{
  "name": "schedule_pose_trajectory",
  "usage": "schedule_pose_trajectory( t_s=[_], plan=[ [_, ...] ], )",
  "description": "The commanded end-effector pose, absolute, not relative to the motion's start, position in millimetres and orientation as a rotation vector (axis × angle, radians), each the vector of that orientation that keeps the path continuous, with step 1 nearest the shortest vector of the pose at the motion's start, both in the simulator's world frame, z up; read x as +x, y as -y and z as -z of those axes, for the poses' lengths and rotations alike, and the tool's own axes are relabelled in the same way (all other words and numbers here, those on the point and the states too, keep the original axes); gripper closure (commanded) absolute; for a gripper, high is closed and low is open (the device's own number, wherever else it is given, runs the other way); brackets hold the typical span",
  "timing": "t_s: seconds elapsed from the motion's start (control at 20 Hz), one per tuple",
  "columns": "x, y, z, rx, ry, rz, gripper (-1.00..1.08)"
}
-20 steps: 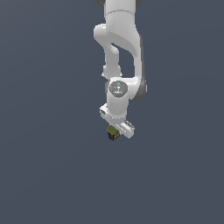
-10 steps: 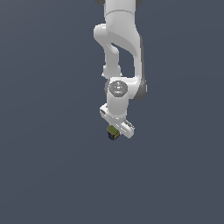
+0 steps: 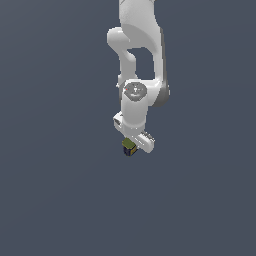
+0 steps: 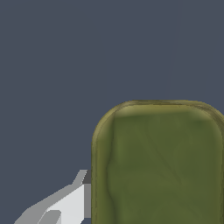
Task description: Pick up the object and move it to a goal position.
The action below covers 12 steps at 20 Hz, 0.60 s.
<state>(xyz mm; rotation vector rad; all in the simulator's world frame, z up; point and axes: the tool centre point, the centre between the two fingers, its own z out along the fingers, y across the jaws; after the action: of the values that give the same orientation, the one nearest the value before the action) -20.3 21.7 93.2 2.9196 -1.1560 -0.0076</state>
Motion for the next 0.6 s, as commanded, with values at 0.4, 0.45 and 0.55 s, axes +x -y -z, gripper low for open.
schedule_pose_trajectory(
  t_s=[0.4,0.45,0.55],
  plan=[
    [-31.4,-19.2,-193.0,2.921,1.158,0.000,1.08],
    [-32.9,-18.8,-205.1,2.921,1.158,0.000,1.08],
    [-36.0,-18.1,-229.6,2.920,1.159,0.000,1.08]
  ],
)
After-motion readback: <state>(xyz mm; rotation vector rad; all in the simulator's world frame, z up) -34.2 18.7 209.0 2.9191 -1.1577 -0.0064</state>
